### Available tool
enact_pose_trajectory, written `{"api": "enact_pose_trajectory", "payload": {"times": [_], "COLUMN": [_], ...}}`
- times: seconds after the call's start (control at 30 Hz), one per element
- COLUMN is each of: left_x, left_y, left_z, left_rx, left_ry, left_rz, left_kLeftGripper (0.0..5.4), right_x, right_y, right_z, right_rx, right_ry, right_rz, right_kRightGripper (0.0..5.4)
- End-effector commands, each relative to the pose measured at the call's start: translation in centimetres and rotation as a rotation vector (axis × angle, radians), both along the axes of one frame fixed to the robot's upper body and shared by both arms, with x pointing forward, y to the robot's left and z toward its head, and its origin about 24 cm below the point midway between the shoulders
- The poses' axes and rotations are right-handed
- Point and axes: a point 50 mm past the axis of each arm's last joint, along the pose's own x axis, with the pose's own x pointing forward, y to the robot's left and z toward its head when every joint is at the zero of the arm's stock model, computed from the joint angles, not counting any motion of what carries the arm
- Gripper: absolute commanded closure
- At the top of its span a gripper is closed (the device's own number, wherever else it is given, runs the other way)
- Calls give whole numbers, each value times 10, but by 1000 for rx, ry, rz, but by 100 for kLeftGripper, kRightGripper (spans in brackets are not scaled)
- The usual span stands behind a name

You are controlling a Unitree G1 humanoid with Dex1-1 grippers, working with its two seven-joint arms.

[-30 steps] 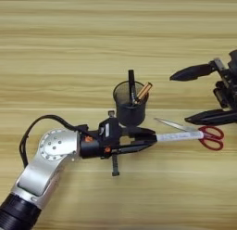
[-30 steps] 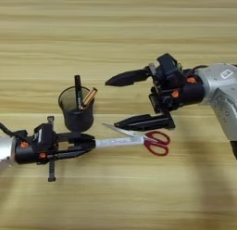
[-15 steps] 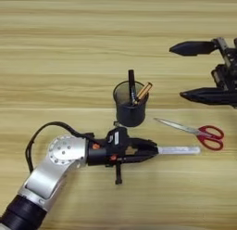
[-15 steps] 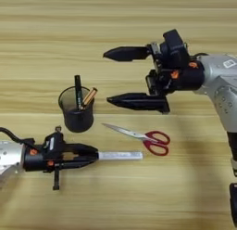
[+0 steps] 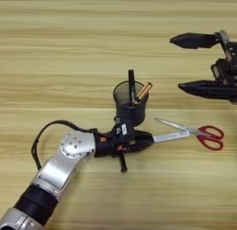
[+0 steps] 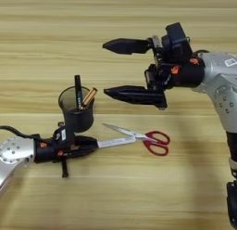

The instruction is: Move the objects on the table

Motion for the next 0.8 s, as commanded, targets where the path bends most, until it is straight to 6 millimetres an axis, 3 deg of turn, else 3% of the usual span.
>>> {"api": "enact_pose_trajectory", "payload": {"times": [0.03, 0.2, 0.23, 0.8], "left_x": [-3, -12, -13, -8], "left_y": [0, 0, 0, 1], "left_z": [-6, -7, -7, 1], "left_rx": [49, 55, 54, 14], "left_ry": [15, 11, 10, -36], "left_rz": [-30, -100, -114, -76], "left_kLeftGripper": [477, 477, 448, 304], "right_x": [-1, -1, -1, 0], "right_y": [2, 2, 2, 0], "right_z": [9, 9, 9, 5], "right_rx": [12, 11, 10, 12], "right_ry": [-41, -44, -44, -45], "right_rz": [2, -6, -7, -23], "right_kRightGripper": [0, 0, 0, 0]}}
